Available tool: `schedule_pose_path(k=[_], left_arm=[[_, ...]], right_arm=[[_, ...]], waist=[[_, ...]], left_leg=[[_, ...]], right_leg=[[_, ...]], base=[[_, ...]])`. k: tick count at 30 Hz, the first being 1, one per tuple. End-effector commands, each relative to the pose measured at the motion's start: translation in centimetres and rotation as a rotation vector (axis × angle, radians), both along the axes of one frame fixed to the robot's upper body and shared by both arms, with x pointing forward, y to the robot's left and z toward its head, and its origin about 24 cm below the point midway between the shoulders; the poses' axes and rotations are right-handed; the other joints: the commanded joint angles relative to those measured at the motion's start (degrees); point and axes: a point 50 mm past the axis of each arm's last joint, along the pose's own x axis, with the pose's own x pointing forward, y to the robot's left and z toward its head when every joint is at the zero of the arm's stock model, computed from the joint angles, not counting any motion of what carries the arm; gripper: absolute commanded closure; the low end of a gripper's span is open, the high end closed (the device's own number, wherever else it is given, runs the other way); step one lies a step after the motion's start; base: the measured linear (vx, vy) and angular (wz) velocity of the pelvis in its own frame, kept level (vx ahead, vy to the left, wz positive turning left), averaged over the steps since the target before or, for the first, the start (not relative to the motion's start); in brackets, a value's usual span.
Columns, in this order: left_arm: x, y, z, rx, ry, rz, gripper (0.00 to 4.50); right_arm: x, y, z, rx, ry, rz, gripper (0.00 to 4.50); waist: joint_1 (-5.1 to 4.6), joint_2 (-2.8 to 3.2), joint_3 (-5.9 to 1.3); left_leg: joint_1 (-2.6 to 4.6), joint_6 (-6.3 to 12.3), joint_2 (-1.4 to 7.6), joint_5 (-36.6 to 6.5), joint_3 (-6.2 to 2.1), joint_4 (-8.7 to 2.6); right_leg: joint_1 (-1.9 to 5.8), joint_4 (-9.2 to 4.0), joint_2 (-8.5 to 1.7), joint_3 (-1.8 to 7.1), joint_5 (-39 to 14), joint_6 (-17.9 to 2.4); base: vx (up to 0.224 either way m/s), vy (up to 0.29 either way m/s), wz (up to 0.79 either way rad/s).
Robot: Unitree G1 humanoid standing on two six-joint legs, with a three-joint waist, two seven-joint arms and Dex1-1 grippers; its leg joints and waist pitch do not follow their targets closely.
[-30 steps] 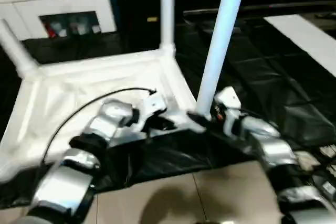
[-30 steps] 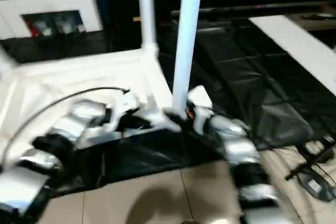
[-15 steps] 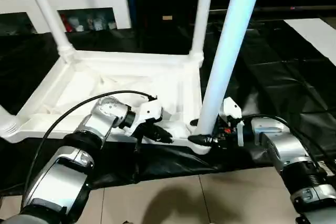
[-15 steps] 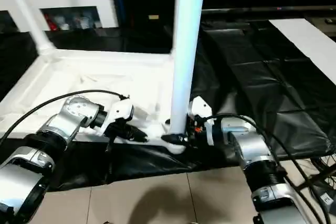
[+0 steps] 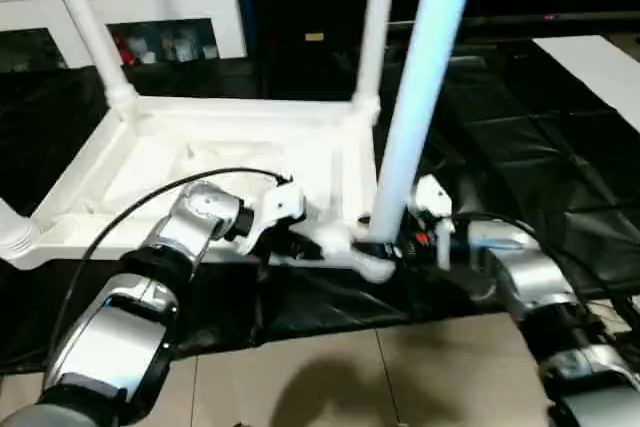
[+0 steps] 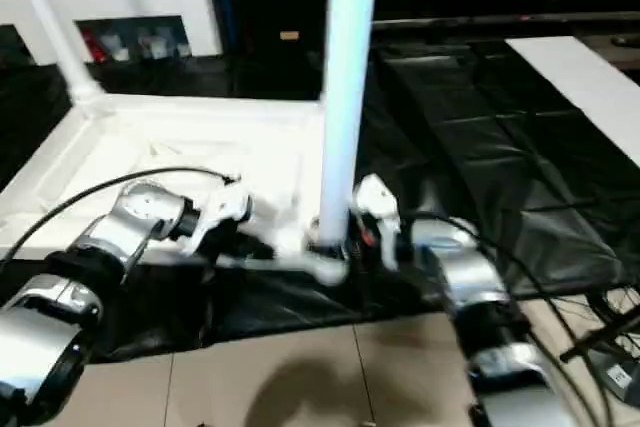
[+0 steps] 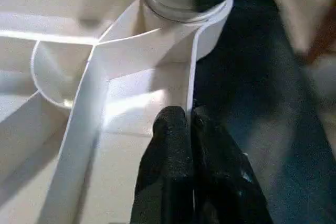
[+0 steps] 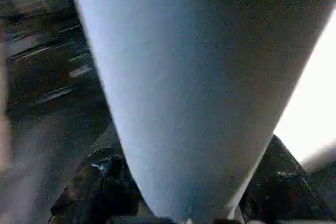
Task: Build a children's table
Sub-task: Rotate leg to tighten
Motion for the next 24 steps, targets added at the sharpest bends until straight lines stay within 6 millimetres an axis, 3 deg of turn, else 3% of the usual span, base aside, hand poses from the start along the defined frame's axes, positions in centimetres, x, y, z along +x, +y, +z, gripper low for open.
schedule_pose_path(k=[1, 3, 6, 11, 13, 14, 17, 22, 24], left_arm=[[0.6, -1.3, 0.6, -0.044, -0.031, 0.088, 4.5], [0.7, -1.7, 0.5, -0.057, -0.036, 0.124, 4.5], [0.7, -2.9, 0.4, -0.079, -0.054, 0.19, 4.5], [0.1, -5.2, 0.2, -0.118, -0.055, 0.185, 4.5], [0.0, -5.2, 0.1, -0.114, -0.049, 0.171, 4.5], [0.0, -4.9, 0.1, -0.106, -0.057, 0.163, 4.5], [0.0, -4.4, 0.1, -0.091, -0.069, 0.158, 4.5], [-0.4, -3.2, 0.0, -0.081, -0.055, 0.095, 4.5], [-0.5, -2.8, 0.0, -0.079, -0.054, 0.055, 4.5]], right_arm=[[0.2, 0.2, -1.8, -0.049, 0.054, -0.162, 2.48], [0.4, 0.6, -2.1, -0.05, 0.045, -0.235, 2.51], [0.8, 1.5, -2.9, -0.047, 0.055, -0.413, 2.54], [1.2, 4.3, -3.2, -0.057, 0.054, -0.538, 2.54], [1.2, 5.1, -3.0, -0.04, 0.05, -0.51, 2.54], [1.3, 5.4, -2.7, -0.028, 0.024, -0.498, 1.99], [1.3, 5.5, -2.3, 0.007, 0.023, -0.476, 1.79], [1.3, 4.5, -1.5, 0.015, -0.023, -0.372, 1.49], [1.1, 4.0, -1.3, 0.016, -0.026, -0.29, 1.49]], waist=[[-0.2, -0.21, -2.94], [-1.06, -0.41, -3.0], [-1.64, -0.27, -3.19], [-2.26, -0.14, -3.23], [-2.34, -0.26, -3.24], [-2.39, -0.22, -3.23], [-2.51, -0.13, -3.27], [-2.33, -0.14, -3.6], [-2.13, -0.16, -3.71]], left_leg=[[0.72, 0.44, 1.12, -17.19, -0.94, -4.1], [0.61, 0.46, 1.13, -17.43, -0.92, -4.12], [0.39, 1.29, 1.02, -16.26, -0.81, -3.91], [0.31, 2.06, 0.88, -15.23, -0.72, -3.83], [0.24, 2.35, 0.86, -15.51, -0.72, -3.79], [0.22, 2.65, 0.85, -15.8, -0.72, -3.78], [0.24, 2.87, 0.88, -15.68, -0.72, -3.78], [0.11, 4.38, 0.93, -12.23, -0.61, -3.44], [-0.01, 6.18, 0.88, -10.32, -0.58, -3.25]], right_leg=[[2.35, -4.62, -2.69, 1.74, -21.58, -11.02], [2.29, -4.5, -2.52, 1.83, -19.23, -11.47], [2.41, -4.28, -2.49, 1.9, -16.08, -12.34], [2.41, -4.22, -2.29, 1.76, -13.95, -13.08], [2.51, -4.24, -2.34, 1.77, -13.89, -12.91], [2.54, -4.29, -2.37, 1.77, -14.14, -12.78], [2.57, -4.24, -2.34, 1.82, -13.4, -12.85], [2.97, -3.46, -2.33, 1.84, -6.79, -14.56], [3.32, -3.11, -2.29, 1.77, -3.03, -15.66]], base=[[0.0, 0.0, 0.0], [0.0, 0.0, 0.0], [0.0, 0.0, 0.0], [0.0, 0.0, 0.0], [0.0, 0.0, 0.0], [0.0, 0.0, 0.0], [0.0, 0.0, 0.0], [0.0, 0.0, 0.0], [0.0, 0.0, 0.0]])
